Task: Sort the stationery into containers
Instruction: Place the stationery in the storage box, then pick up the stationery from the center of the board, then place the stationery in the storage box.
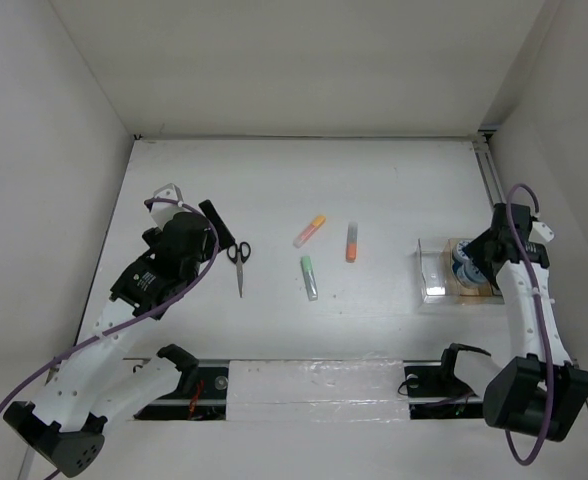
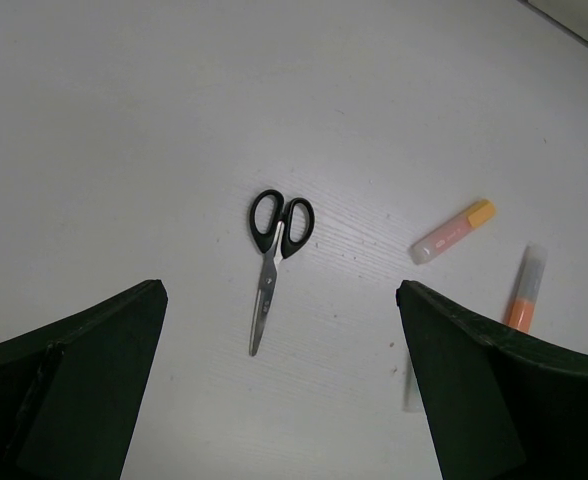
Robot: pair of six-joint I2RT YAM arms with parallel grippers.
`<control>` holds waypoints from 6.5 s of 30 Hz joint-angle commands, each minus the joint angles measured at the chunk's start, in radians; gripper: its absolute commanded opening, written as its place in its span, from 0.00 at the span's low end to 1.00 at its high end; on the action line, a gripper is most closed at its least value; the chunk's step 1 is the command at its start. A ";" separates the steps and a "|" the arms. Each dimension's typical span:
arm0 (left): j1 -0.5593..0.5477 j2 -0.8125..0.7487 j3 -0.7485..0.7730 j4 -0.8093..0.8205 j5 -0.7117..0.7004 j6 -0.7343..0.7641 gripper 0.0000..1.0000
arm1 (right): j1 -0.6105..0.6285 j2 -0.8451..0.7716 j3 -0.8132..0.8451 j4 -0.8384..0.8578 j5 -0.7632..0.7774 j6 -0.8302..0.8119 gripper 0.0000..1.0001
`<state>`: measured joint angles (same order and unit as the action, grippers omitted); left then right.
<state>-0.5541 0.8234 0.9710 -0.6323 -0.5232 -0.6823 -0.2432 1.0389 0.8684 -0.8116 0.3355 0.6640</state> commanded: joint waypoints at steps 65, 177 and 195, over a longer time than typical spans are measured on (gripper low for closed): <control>0.379 0.318 0.035 0.097 0.282 0.115 1.00 | 0.785 0.659 0.641 0.104 0.066 -0.162 1.00; 0.379 0.233 -0.035 0.178 0.494 0.155 1.00 | -0.215 0.171 0.104 0.293 0.056 -0.205 0.00; 0.345 0.184 -0.035 0.178 0.465 0.155 1.00 | -0.108 0.289 0.083 0.226 0.302 -0.149 0.00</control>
<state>-0.2077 1.0393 0.9409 -0.4778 -0.0479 -0.5388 -0.3714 1.3273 0.9340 -0.5762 0.5426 0.4923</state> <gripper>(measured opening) 0.997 0.337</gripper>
